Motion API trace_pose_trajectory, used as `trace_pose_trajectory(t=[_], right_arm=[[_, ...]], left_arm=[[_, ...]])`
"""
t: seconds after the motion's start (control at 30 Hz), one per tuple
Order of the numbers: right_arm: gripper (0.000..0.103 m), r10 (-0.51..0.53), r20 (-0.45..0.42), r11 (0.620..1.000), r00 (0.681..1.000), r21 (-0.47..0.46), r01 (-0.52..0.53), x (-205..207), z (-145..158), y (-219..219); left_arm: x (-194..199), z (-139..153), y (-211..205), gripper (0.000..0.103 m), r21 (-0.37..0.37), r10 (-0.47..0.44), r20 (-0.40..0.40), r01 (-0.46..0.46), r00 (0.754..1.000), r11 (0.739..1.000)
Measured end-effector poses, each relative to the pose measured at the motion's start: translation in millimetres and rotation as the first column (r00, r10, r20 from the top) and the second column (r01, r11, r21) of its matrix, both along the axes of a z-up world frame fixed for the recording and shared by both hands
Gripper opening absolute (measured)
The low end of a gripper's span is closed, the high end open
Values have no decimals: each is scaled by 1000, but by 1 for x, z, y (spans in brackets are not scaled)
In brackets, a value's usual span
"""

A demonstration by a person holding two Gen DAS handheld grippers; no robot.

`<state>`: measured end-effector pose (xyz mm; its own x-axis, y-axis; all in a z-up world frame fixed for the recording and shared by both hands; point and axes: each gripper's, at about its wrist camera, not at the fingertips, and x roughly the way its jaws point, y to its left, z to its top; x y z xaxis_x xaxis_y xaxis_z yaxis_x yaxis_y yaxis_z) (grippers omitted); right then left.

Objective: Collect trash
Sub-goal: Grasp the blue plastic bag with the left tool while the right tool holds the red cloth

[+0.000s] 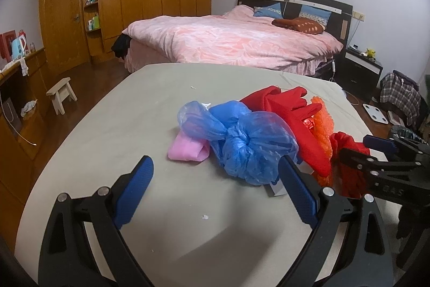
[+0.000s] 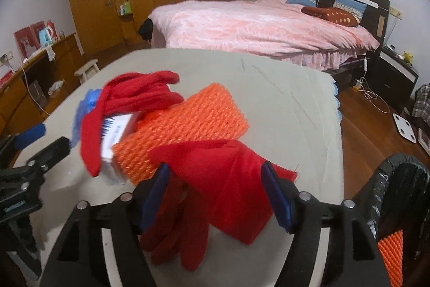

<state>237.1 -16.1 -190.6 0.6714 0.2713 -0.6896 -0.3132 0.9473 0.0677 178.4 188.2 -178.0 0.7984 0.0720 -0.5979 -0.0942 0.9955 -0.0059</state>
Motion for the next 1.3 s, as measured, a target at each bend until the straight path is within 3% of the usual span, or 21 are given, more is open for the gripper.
trace_pose_trajectory(t=[0.07,0.1,0.2,0.27,0.5,0.57,0.7,0.83,1.1,1.3], right_arm=[[66,-5,-22,1000,1000,9,5,5,-4,-2],[53,-5,-38,1000,999,13,6,7,-6,-3],[30,5,-78,1000,997,24,-3,8,-12,-4],[20,17,-87,999,996,33,-15,5,-14,-3],[20,-20,-71,999,997,38,23,2,-13,-9],[20,-22,-77,999,997,37,25,2,-14,-9],[20,-10,-75,1000,997,21,12,2,-14,-4],[20,-16,-77,999,997,36,19,2,-14,-7],[20,-1,-47,999,999,53,3,-8,-6,-8],[20,5,-49,999,999,52,-3,-19,-4,-10]], left_arm=[[1,0,1,91,2,-6,-1,6,1000,1000],[2,0,0,91,2,-9,-1,9,1000,1000],[5,0,-2,91,-4,-17,1,17,1000,1000],[8,1,-4,91,-8,-20,5,20,1000,1000],[28,-1,-11,74,-22,-53,-3,53,999,998],[34,-3,-14,65,-29,-71,-16,70,997,997],[42,-9,-16,29,-55,-97,-46,95,994,994],[37,-6,-13,18,-51,-79,-24,77,997,996],[8,13,-12,16,-33,-74,12,75,997,997],[-9,4,-12,22,-19,-92,-36,92,995,996]])
